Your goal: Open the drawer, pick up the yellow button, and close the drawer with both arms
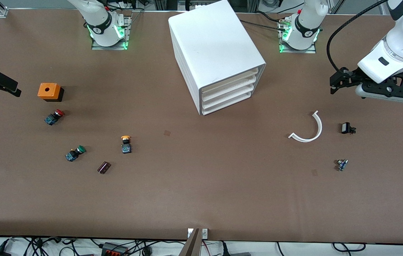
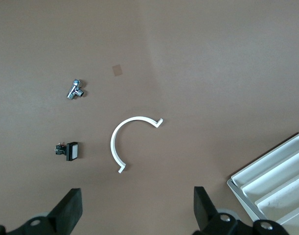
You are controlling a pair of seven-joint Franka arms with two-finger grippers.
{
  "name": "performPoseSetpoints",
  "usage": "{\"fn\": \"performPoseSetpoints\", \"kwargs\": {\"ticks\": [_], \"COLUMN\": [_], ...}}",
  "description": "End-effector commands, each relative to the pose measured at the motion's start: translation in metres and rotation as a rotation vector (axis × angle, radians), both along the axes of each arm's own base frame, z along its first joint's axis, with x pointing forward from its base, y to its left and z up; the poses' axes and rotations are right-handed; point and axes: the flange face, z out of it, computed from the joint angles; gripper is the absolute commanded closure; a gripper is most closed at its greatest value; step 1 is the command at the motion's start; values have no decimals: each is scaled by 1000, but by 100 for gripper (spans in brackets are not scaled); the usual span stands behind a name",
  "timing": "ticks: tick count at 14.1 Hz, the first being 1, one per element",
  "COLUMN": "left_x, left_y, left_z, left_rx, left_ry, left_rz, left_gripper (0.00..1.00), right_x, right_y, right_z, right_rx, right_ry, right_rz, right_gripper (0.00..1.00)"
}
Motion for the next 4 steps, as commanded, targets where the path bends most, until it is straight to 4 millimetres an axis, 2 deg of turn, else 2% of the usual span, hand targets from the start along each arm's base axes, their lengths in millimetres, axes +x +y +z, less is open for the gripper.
{"fn": "performPoseSetpoints", "kwargs": {"ticks": [1, 4], "left_x": [0, 0], "left_y": [0, 5], "left_z": [7, 7], "left_rx": [0, -1], "left_ry": [2, 3], "left_rz": [8, 15], "left_gripper": [0, 0], "right_x": [-6, -6], "right_y": [-1, -3], "right_z": [3, 3], "right_rx": [-8, -8], "right_ry": [4, 5], "right_rz": [13, 11], "right_gripper": [0, 0]}}
